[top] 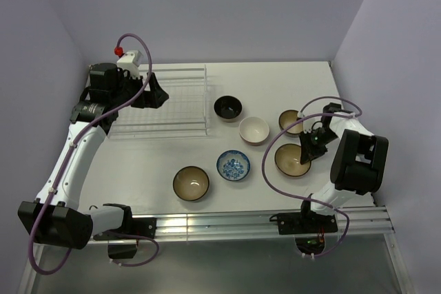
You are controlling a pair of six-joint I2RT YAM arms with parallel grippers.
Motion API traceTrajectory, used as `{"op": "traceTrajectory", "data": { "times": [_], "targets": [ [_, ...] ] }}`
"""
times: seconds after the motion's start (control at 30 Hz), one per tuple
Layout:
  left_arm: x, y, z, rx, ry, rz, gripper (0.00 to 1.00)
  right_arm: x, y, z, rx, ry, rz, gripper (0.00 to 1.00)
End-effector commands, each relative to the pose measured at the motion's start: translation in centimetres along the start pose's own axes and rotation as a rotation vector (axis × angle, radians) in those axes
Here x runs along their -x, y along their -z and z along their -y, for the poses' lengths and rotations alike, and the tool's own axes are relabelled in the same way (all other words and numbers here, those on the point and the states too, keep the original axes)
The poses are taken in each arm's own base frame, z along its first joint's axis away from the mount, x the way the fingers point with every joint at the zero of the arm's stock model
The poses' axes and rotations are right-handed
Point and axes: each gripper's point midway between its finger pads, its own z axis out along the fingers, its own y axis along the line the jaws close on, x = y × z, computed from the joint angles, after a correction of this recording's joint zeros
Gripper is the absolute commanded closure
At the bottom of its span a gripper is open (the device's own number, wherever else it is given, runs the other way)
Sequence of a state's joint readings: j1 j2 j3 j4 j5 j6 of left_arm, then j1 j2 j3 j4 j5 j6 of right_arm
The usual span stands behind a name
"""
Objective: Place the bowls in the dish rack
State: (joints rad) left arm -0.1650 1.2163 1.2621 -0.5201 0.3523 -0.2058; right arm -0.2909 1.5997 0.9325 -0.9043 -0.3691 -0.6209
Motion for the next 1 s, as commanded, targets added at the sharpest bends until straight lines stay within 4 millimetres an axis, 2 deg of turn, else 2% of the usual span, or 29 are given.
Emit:
{"op": "traceTrajectory", "data": {
  "times": [0.0, 0.03, 0.1, 0.17, 0.33, 0.43, 0.47, 0.53, 0.57, 0.63, 0.67, 0.73, 0.77, 0.8, 0.83, 0.87, 0.9, 0.97],
  "targets": [
    [0.6, 0.1, 0.4, -0.024, -0.010, 0.020, 0.13, -0.4, 0.2, -0.5, 0.043, 0.006, 0.004, 0.92],
    [0.3, 0.1, 0.4, -0.025, -0.007, 0.009, 0.13, -0.5, 0.3, -0.5, 0.046, 0.001, 0.006, 1.00],
    [0.0, 0.1, 0.3, -0.023, -0.011, -0.002, 0.12, -0.6, 0.7, -0.6, 0.060, -0.002, 0.006, 1.00],
    [0.0, 0.3, 0.4, -0.020, -0.012, -0.009, 0.11, -0.9, 1.6, -1.7, 0.127, -0.007, 0.015, 1.00],
    [0.5, 0.9, 1.1, -0.051, -0.040, -0.040, 0.00, 1.5, 6.5, -2.8, 0.153, 0.016, 0.140, 1.00],
    [1.3, 1.2, 1.7, -0.061, -0.020, -0.034, 0.00, 3.7, 10.1, -4.5, 0.178, 0.047, 0.243, 1.00],
    [1.6, 1.4, 2.0, -0.070, -0.007, -0.027, 0.00, 5.1, 12.0, -5.4, 0.198, 0.050, 0.299, 1.00],
    [2.3, 1.9, 2.8, -0.104, -0.009, -0.008, 0.01, 6.6, 14.2, -6.6, 0.222, 0.061, 0.358, 1.00],
    [3.0, 2.4, 3.6, -0.138, -0.019, 0.022, 0.00, 7.8, 16.3, -7.5, 0.225, 0.066, 0.400, 1.00],
    [4.0, 2.9, 4.0, -0.146, -0.023, 0.056, 0.00, 9.7, 18.2, -9.4, 0.255, 0.106, 0.452, 1.00],
    [4.4, 2.9, 3.9, -0.134, -0.013, 0.068, 0.00, 11.3, 20.1, -10.1, 0.239, 0.115, 0.504, 1.00],
    [4.9, 2.4, 3.8, -0.129, -0.001, 0.043, 0.00, 13.8, 21.4, -12.3, 0.259, 0.141, 0.550, 1.00],
    [4.9, 2.1, 3.7, -0.132, -0.008, 0.028, 0.01, 15.1, 22.7, -13.3, 0.257, 0.168, 0.590, 1.00],
    [4.8, 1.9, 3.8, -0.146, -0.006, 0.004, 0.00, 16.1, 22.9, -14.2, 0.278, 0.173, 0.600, 1.00],
    [4.9, 1.5, 3.6, -0.146, 0.003, -0.020, 0.01, 17.0, 23.1, -16.4, 0.326, 0.209, 0.603, 1.00],
    [4.9, 1.4, 3.6, -0.154, -0.001, -0.029, 0.01, 18.4, 24.1, -17.7, 0.345, 0.211, 0.642, 1.00],
    [5.0, 1.5, 3.9, -0.181, -0.002, -0.034, 0.00, 19.4, 24.0, -18.4, 0.365, 0.214, 0.644, 1.00],
    [5.6, 1.6, 3.8, -0.204, -0.004, -0.014, 0.01, 21.4, 24.4, -21.5, 0.412, 0.251, 0.675, 1.00]
  ]
}}
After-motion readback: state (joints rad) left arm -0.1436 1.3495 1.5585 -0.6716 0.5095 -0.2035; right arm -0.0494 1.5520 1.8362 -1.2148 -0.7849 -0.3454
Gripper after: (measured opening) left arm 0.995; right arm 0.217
